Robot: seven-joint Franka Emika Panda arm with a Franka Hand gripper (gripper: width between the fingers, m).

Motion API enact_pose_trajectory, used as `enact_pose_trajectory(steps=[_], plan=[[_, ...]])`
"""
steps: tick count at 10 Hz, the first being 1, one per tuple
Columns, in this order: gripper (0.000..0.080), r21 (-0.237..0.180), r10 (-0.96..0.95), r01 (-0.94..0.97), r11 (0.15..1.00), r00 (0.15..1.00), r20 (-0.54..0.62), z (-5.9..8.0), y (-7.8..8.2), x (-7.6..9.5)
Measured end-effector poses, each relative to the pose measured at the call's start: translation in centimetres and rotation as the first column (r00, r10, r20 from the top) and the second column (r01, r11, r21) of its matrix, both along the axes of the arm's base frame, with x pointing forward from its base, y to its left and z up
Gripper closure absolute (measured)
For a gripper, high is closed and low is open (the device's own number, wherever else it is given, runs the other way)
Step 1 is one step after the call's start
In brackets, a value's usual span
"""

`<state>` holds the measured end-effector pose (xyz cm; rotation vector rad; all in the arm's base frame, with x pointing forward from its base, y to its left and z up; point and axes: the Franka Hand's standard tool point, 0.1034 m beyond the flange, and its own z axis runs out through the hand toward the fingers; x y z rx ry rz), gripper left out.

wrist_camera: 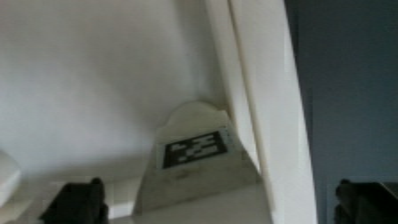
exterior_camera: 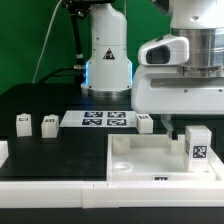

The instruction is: Assemble one leg

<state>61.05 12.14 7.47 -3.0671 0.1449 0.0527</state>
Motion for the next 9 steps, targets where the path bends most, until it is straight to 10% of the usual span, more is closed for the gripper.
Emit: enact_pose_trajectory(steps=[2,5,9], plan=[[0.0160,0.000,0.017,-0.017,1.000,1.000,0.001,-0.03,-0.06,-0.01],[0.0510,-0.001,0.016,-0.016,1.000,1.000,0.001,-0.04,-0.15,-0.01],[0.0509,0.006,-0.163,0.163,0.987,0.987,0.002,0.01,-0.85,0.29]])
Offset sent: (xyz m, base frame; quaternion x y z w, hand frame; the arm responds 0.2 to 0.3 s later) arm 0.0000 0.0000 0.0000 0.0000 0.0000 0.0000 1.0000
